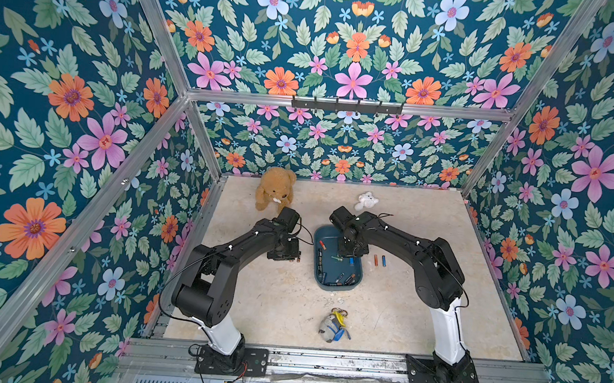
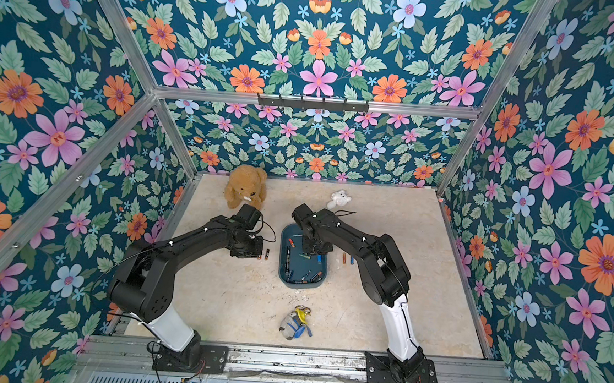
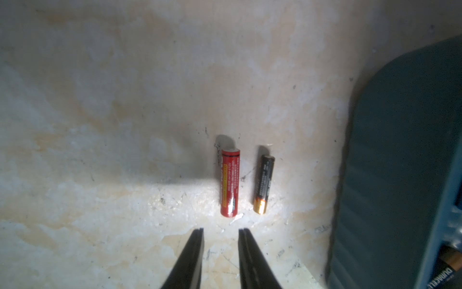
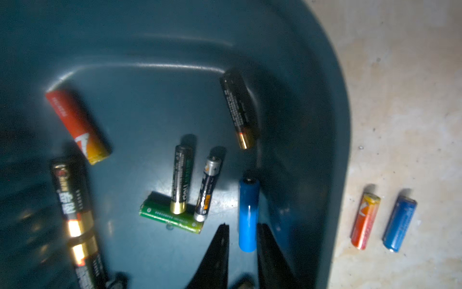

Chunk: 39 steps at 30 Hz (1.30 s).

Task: Take the batteries out of the storage box
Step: Pick up the battery from the storage box.

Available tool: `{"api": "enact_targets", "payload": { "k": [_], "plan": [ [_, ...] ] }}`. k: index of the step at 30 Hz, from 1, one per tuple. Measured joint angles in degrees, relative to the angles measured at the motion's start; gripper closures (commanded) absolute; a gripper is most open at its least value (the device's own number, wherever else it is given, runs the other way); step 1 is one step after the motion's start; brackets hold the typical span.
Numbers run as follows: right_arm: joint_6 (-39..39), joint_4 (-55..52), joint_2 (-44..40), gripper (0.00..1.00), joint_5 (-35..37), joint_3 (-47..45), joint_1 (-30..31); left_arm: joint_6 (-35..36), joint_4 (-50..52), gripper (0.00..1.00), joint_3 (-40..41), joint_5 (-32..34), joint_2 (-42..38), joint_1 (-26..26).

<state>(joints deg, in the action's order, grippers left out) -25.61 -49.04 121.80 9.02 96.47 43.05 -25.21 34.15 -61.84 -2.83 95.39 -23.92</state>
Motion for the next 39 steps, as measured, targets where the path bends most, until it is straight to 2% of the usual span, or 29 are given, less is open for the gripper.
{"api": "enact_targets", "payload": {
  "k": [29, 39],
  "plan": [
    [-0.2, 0.5, 2.8, 0.74, -1.4, 0.2, 0.1, -0.2, -0.4, 0.70, 1.0, 0.0, -0.2, -0.5],
    [0.2, 0.8, 3.0, 0.80, -1.5, 0.1, 0.1, -0.2, -0.8, 0.70, 1.0, 0.0, -0.4, -0.5]
  ]
}}
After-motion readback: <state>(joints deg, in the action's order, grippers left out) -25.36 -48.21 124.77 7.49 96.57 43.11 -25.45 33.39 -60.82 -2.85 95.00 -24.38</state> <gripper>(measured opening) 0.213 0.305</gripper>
